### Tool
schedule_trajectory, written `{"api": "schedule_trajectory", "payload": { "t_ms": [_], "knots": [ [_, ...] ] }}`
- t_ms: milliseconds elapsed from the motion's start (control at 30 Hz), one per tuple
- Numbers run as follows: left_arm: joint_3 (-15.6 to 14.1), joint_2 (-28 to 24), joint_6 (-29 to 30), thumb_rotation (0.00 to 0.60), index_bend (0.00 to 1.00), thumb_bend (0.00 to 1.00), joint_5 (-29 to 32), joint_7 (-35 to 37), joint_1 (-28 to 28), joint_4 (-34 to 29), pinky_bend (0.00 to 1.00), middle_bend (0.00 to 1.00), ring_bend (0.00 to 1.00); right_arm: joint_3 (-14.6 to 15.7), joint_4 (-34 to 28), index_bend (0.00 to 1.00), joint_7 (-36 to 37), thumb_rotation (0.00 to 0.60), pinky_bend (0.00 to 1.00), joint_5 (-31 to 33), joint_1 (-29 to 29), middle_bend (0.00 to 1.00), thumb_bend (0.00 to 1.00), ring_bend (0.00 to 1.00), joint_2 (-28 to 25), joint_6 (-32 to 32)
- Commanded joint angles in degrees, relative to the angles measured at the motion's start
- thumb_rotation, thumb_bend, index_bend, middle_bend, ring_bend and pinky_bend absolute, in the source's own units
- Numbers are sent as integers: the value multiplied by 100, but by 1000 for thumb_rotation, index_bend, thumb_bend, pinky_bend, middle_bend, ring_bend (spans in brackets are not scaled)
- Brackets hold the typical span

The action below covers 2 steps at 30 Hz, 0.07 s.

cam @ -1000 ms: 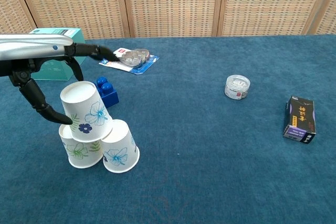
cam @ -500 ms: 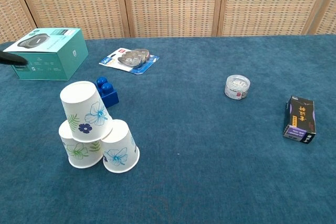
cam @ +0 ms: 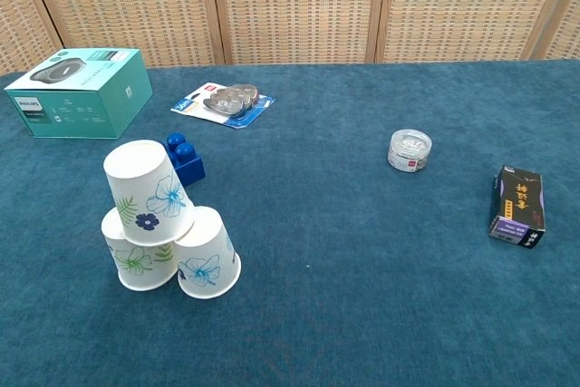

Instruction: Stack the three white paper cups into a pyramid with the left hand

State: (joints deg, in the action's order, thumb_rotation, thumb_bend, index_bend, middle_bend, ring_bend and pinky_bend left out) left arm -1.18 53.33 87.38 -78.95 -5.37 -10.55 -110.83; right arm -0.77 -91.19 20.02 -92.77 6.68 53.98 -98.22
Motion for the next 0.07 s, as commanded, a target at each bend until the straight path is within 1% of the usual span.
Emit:
{"api": "schedule_trajectory", "payload": {
  "t_ms": [33, 67],
  "knots": [
    [-128, 25, 265, 600, 0, 164, -22, 355, 345, 174, 0, 0, 0, 4, 1, 0, 6, 600, 0, 2, 15, 0, 0, 0, -8, -20],
    [-133, 36, 267, 600, 0, 164, -43, 397, 367, 209, 0, 0, 0, 2, 1, 0, 9, 600, 0, 5, 19, 0, 0, 0, -8, -25]
  ]
}}
